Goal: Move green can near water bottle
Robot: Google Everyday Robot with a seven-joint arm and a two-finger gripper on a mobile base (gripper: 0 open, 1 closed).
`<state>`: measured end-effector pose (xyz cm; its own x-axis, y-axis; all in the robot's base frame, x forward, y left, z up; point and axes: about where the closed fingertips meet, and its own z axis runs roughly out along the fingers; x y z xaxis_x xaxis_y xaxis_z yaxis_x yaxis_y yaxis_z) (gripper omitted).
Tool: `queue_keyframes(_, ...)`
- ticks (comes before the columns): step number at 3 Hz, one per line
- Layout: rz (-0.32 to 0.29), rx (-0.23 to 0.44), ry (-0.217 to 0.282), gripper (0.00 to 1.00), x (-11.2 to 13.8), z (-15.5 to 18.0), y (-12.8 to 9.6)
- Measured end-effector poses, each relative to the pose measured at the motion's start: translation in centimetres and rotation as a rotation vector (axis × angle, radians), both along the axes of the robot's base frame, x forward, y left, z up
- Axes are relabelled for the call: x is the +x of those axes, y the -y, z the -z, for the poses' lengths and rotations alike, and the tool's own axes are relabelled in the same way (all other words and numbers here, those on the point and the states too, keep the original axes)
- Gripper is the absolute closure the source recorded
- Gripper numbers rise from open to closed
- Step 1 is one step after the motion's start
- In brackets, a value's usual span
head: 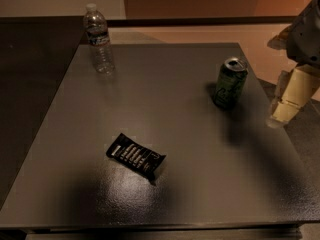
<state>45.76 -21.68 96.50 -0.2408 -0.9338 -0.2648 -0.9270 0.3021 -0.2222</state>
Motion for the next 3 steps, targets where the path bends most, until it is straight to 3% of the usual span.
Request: queue_keyframes(3,0.122,0.199,0.086,0.00,6.6,3.4,0.7)
